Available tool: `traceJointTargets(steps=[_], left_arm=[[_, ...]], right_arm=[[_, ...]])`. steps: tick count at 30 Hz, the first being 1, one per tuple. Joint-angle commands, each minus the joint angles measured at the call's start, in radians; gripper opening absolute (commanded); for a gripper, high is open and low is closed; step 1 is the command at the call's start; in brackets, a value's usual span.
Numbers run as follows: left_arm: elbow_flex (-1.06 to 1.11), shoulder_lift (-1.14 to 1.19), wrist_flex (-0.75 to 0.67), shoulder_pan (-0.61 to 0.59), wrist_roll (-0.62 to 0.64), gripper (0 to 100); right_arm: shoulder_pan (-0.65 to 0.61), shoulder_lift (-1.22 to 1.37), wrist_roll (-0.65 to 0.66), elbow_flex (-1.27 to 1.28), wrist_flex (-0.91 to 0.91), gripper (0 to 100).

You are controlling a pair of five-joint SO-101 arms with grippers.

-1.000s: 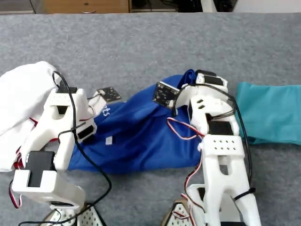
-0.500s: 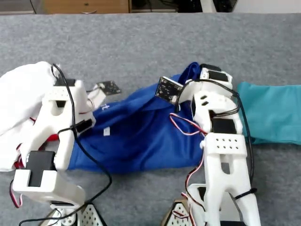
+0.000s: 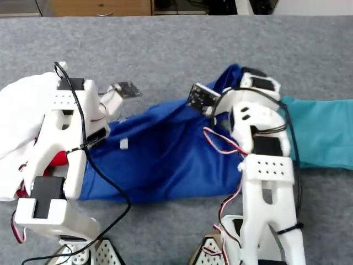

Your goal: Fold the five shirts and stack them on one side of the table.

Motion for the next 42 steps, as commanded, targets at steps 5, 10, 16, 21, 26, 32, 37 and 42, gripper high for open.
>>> traceJointTargets(steps=[5, 10, 16, 21, 26, 32, 37, 42], left_arm=[[-0.505, -0.153, 0.043, -0.078, 0.232, 2], [-0.753, -0.229, 0.043, -0.086, 0.385, 2], [-0.968, -0.308, 0.035, -0.126, 0.446, 2], [-1.148, -0.340, 0.035, -0.183, 0.440, 2], [-1.318, -0.348, 0.043, -0.282, 0.440, 2], [-1.442, -0.349, 0.152, -0.388, 0.411, 2], [-1.487, -0.372, 0.189, -0.397, 0.381, 2], [-1.358, -0.498, 0.189, -0.387, 0.327, 2]], right_arm=[[0.110, -0.179, 0.009, -0.223, -0.020, 0.2], [0.151, -0.248, 0.009, -0.369, -0.020, 0.2], [0.186, -0.252, 0.009, -0.558, -0.018, 0.2], [0.226, -0.252, 0.009, -0.682, -0.018, 0.2], [0.314, -0.262, -0.002, -0.753, -0.015, 0.2], [0.455, -0.298, -0.133, -0.918, 0.152, 0.2], [0.458, -0.343, -0.152, -1.040, 0.328, 0.2], [0.456, -0.381, -0.147, -1.052, 0.437, 0.2]])
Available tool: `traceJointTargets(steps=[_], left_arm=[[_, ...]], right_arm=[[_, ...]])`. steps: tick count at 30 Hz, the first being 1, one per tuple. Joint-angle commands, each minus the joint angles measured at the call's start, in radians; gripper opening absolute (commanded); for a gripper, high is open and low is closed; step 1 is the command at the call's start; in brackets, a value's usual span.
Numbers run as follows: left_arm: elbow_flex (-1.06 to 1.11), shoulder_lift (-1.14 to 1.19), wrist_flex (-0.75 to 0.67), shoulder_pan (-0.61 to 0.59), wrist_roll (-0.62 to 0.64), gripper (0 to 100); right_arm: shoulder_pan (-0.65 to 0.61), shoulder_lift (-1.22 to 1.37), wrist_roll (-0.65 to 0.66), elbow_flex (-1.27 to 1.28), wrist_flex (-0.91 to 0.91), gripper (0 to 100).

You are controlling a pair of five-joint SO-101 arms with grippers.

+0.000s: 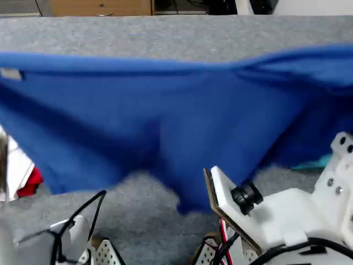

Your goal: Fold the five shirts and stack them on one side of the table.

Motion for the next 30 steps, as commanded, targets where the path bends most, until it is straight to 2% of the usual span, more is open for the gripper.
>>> traceJointTargets(steps=[1, 6, 11, 14, 18, 22, 26, 30], left_arm=[[0.135, -0.082, 0.012, -0.015, -0.034, 2], [0.448, -0.291, 0.012, 0.054, -0.100, 2], [0.841, -0.536, 0.009, 0.066, -0.183, 2], [1.088, -0.636, -0.035, 0.066, -0.227, 2], [1.402, -0.727, -0.236, 0.057, -0.256, 2], [1.659, -0.759, -0.453, 0.061, -0.264, 2], [1.873, -0.746, -0.677, 0.064, -0.264, 2], [2.062, -0.700, -0.924, 0.066, -0.262, 2]], right_arm=[[0.021, -0.013, -0.006, -0.019, 0.060, 0.2], [0.021, -0.058, -0.006, -0.019, 0.164, 0.2], [0.021, -0.062, -0.005, -0.015, 0.282, 0.2], [-0.051, -0.067, -0.002, 0.061, 0.313, 0.2], [-0.160, -0.068, 0.086, 0.223, 0.348, 0.2], [-0.225, -0.068, 0.087, 0.404, 0.282, 0.2], [-0.288, -0.065, 0.091, 0.621, 0.098, 0.2], [-0.346, -0.061, 0.094, 0.851, -0.160, 0.2]])
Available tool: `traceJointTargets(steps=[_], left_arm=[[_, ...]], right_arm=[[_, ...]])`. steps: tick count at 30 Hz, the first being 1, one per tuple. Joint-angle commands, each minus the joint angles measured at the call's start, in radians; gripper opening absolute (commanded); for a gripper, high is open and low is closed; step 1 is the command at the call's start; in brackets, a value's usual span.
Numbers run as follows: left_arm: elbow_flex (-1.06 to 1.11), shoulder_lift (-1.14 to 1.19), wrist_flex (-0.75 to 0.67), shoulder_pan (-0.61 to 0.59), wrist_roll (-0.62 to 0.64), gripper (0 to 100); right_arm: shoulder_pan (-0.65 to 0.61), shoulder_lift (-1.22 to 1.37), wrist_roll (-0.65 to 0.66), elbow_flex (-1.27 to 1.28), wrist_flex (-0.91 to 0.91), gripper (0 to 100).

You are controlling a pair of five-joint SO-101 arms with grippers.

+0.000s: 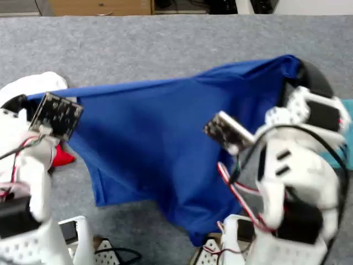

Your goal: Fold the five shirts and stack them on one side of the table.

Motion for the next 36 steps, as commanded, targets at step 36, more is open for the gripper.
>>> traceJointTargets(steps=[36], left_arm=[[-0.657, 1.241, -0.715, 0.183, 0.018, 2]], right_arm=[[-0.030, 1.191, 0.152, -0.533, -0.904, 0.2]])
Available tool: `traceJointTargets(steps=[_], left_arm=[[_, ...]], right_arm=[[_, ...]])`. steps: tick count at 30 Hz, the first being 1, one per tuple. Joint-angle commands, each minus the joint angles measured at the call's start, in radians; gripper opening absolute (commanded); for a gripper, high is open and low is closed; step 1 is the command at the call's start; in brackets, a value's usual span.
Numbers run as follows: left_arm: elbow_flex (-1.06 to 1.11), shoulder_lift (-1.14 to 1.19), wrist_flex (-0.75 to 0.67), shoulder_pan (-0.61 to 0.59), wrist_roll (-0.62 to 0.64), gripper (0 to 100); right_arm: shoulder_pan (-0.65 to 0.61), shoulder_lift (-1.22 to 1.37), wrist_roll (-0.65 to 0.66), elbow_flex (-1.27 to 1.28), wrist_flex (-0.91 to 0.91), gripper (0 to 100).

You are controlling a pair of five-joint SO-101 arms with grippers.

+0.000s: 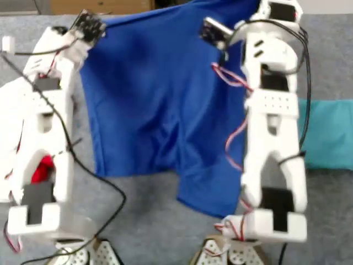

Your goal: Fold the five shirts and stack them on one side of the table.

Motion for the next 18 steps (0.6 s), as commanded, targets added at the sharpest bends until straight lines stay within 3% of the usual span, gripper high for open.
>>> traceJointTargets(steps=[1, 18], left_arm=[[-0.169, 0.077, -0.015, 0.003, 0.006, 2], [-0.485, 0.317, -0.023, 0.138, -0.072, 2]], right_arm=[[0.053, 0.070, 0.018, -0.143, -0.032, 0.2], [0.082, 0.127, 0.020, -0.193, -0.028, 0.2]])
